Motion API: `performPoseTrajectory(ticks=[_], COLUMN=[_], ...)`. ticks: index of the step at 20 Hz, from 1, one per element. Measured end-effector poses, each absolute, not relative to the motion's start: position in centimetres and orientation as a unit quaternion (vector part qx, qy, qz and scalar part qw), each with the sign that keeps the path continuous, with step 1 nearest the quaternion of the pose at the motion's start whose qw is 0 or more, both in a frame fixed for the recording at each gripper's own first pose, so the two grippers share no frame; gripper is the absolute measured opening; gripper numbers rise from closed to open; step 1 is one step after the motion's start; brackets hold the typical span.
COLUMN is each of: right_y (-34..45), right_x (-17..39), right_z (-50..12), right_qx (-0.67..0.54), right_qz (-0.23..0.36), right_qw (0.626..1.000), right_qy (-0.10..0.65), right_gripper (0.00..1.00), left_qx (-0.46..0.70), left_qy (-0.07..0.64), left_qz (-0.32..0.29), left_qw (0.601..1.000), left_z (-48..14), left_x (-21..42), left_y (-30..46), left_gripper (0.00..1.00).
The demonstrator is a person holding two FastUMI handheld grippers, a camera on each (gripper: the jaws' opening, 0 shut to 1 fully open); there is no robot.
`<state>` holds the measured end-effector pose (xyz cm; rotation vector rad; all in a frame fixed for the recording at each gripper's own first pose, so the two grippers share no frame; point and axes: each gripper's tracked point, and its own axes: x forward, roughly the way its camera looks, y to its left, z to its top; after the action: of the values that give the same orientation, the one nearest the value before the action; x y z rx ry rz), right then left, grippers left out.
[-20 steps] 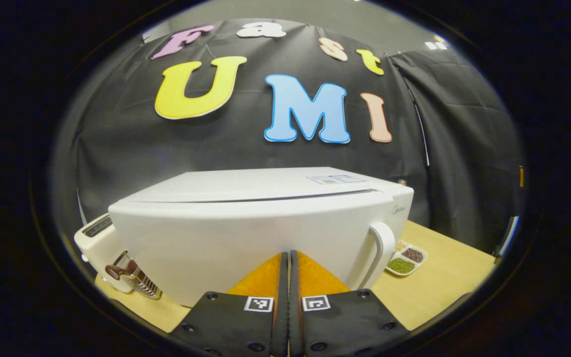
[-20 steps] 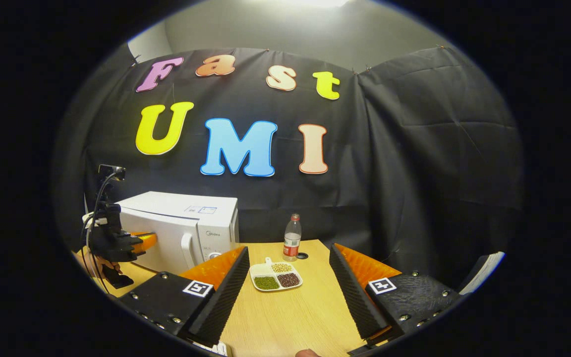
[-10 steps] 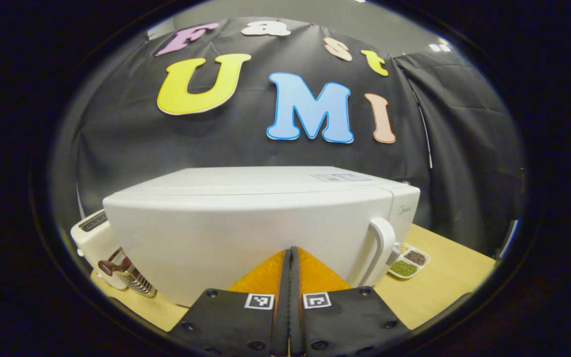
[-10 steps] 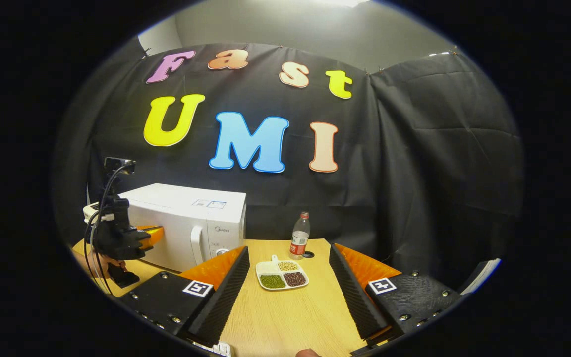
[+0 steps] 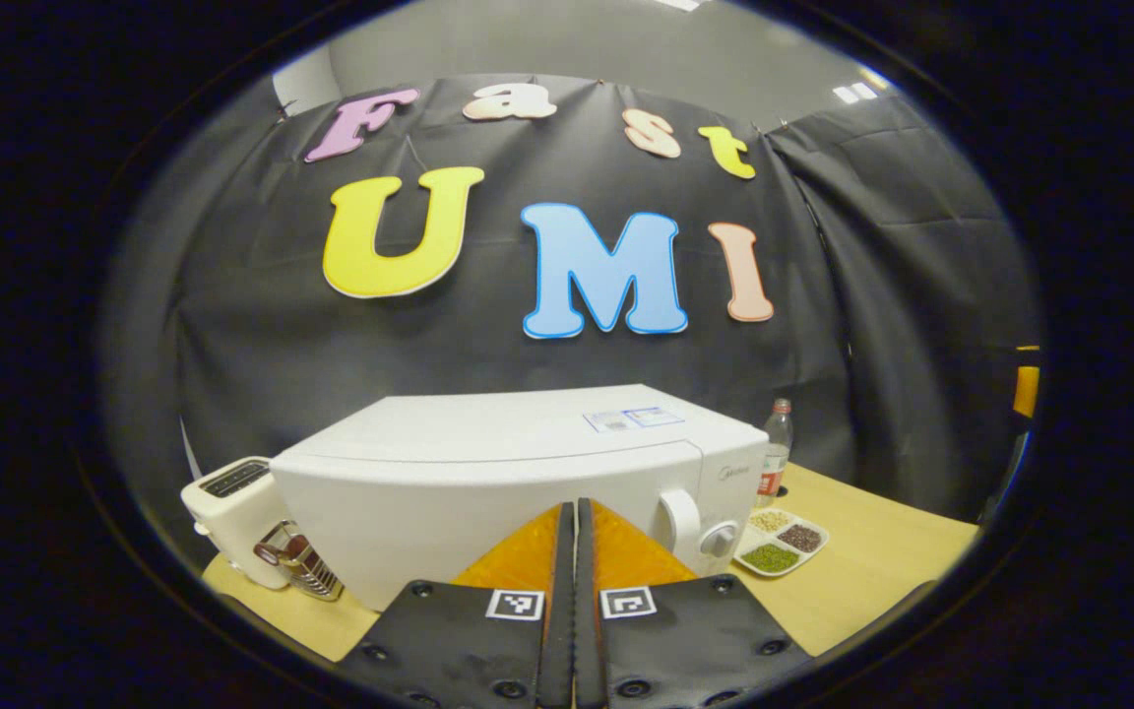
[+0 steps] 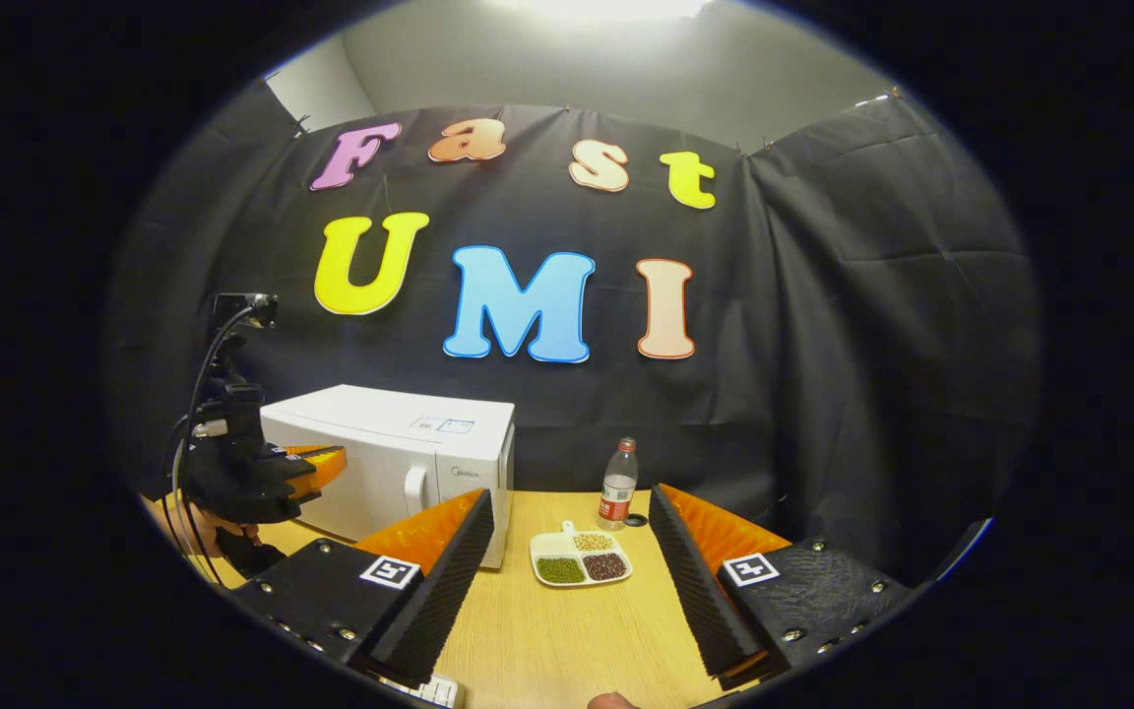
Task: Open the microwave oven with the left hand, put the food in, and close the microwave oven.
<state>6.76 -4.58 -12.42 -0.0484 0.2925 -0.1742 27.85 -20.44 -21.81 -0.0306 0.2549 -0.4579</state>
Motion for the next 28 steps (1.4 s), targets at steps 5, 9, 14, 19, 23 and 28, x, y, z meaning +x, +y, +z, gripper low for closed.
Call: performPoseTrajectory(ticks=[5,9,14,19,23,28], right_y=[-7.9,-9.9,-10.0,-8.6,-7.2,-5.6], right_x=[5.3,4.0,2.2,1.1,0.6,-0.4], right_z=[-10.9,-10.1,-9.1,-8.7,-8.0,-6.8], right_qx=[-0.018,-0.01,0.003,0.018,0.026,0.018], right_qz=[-0.063,-0.047,-0.017,-0.007,-0.014,-0.024], right_qw=[0.991,0.994,0.996,0.996,0.996,0.997], right_qy=[0.117,0.103,0.089,0.083,0.081,0.067], right_gripper=[0.96,0.96,0.96,0.96,0.96,0.96], left_qx=[-0.021,-0.022,-0.017,-0.002,0.008,-0.003], left_qy=[0.089,0.076,0.057,0.048,0.043,0.037], left_qz=[-0.186,-0.165,-0.145,-0.139,-0.128,-0.13], left_qw=[0.978,0.983,0.988,0.989,0.991,0.991], left_z=[-15.6,-12.7,-9.4,-7.1,-6.1,-5.3], left_x=[23.7,19.3,13.2,9.0,7.3,5.6], left_y=[-19.7,-19.7,-18.7,-16.6,-14.0,-11.1], left_gripper=[0.07,0.07,0.07,0.07,0.18,0.63])
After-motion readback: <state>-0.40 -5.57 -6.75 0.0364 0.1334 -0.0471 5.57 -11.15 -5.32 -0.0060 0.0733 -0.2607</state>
